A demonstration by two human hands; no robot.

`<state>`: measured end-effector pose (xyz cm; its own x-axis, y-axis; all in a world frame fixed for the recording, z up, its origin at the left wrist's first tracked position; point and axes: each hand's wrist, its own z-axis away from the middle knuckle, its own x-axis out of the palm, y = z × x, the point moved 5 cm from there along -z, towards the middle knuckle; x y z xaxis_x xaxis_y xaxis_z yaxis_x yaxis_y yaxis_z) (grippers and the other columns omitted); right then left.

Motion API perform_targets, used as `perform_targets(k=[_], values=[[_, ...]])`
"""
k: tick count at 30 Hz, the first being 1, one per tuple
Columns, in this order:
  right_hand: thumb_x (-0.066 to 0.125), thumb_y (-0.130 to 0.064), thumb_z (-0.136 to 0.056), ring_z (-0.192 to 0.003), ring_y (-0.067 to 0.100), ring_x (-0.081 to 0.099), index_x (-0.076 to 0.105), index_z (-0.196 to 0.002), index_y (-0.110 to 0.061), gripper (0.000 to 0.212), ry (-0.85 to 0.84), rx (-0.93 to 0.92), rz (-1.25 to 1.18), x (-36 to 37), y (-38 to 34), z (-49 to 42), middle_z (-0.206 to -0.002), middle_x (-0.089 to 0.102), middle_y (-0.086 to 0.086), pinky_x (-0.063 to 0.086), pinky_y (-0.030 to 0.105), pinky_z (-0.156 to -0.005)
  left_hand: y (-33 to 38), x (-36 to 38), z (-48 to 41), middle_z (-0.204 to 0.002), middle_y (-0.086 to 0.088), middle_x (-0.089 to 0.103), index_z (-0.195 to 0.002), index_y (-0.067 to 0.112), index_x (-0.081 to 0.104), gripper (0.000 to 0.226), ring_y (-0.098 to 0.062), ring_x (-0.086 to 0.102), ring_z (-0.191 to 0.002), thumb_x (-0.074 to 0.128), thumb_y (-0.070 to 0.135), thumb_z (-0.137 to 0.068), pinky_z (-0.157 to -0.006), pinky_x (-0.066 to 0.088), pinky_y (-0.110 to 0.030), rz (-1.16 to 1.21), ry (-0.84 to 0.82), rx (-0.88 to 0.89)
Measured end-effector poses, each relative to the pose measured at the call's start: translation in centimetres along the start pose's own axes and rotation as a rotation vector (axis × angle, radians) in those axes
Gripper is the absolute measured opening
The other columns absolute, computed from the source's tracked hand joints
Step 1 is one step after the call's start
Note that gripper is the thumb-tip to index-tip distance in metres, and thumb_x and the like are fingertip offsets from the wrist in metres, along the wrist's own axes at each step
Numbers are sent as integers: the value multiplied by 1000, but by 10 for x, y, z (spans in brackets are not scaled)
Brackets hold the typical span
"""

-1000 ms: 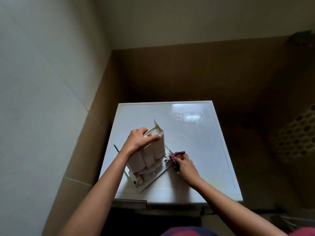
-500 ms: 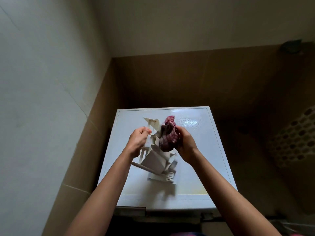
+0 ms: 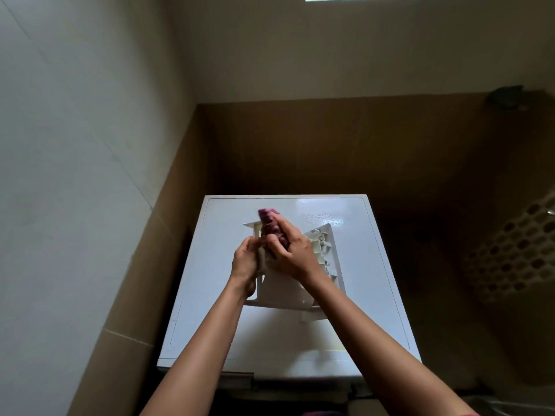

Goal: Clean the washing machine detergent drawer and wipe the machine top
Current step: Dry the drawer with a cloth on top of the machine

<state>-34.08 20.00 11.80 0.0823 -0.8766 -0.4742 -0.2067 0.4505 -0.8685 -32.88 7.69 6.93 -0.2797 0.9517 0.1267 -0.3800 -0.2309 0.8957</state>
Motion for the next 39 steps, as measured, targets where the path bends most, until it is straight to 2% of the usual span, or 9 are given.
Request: perform_targets(k=[2,6,11,17,21,26,30,34,39], values=[[52,-31,-94,-116,22,58,46,-139,-33,45,12,186,13,-4,30,5,-128,61,5,42,25,-89,-9,-7,-4,-82,-12,62,-81,16,60,26,-26,55,-82,47,27,-99,-75,47,-42,-38,97,3],[45,-31,-96,-109,30,57,57,-126,-23,33,-57,397,135,-15,86,15,-116,63,11,36,25,-80,-17,-19,-7,-84,-11,64,-77,19,60,29,-28,58,-84,46,31,-100,-88,50,-52,-94,115,-22],[42,-25,-97,-96,21,54,64,-116,-15,31,-13,383,8,-13,71,-6,-112,66,12,40,30,-80,-9,-14,-6,-81,-11,62,-77,19,59,29,-28,57,-81,45,30,-100,-80,49,-47,-76,68,1],[44,-38,-91,-55,-2,46,59,-69,-21,32,-186,163,-90,-14,2,-49,-60,52,-12,36,12,-53,4,-3,0,-87,-11,60,-89,13,61,23,-23,52,-81,45,24,-100,-75,42,-37,-141,-98,99],[43,-28,-100,-59,-6,49,61,-79,-27,27,-277,118,-127,-9,-3,-57,-69,56,-11,40,12,-58,10,-2,2,-81,-10,57,-87,10,58,23,-23,49,-76,44,22,-100,-68,41,-33,-173,-114,128],[43,-32,-98,-64,13,47,48,-57,-21,42,-189,291,94,-15,43,-52,-63,53,-4,32,25,-55,8,-4,2,-79,-9,56,-85,13,57,22,-20,51,-70,45,21,-101,-65,43,-31,-70,-43,77],[37,-38,-97,-82,22,49,54,-64,-19,41,-269,389,355,-27,75,-45,-83,59,2,30,27,-60,7,-5,2,-70,-4,57,-81,16,55,22,-15,53,-57,46,22,-100,-52,46,-24,-31,-56,35],[43,-37,-96,-72,18,49,55,-63,-19,40,-220,379,113,-25,62,-48,-67,56,-4,34,27,-59,6,5,0,-73,-6,56,-82,16,54,22,-15,52,-57,44,23,-101,-52,44,-25,-28,-62,10],[50,-26,-97,-70,-4,55,64,-92,-25,15,-62,152,-121,-15,14,-42,-73,61,-16,40,10,-61,6,19,-1,-81,-14,52,-82,17,55,22,-24,49,-66,41,21,-98,-60,38,-34,-23,-60,-50]])
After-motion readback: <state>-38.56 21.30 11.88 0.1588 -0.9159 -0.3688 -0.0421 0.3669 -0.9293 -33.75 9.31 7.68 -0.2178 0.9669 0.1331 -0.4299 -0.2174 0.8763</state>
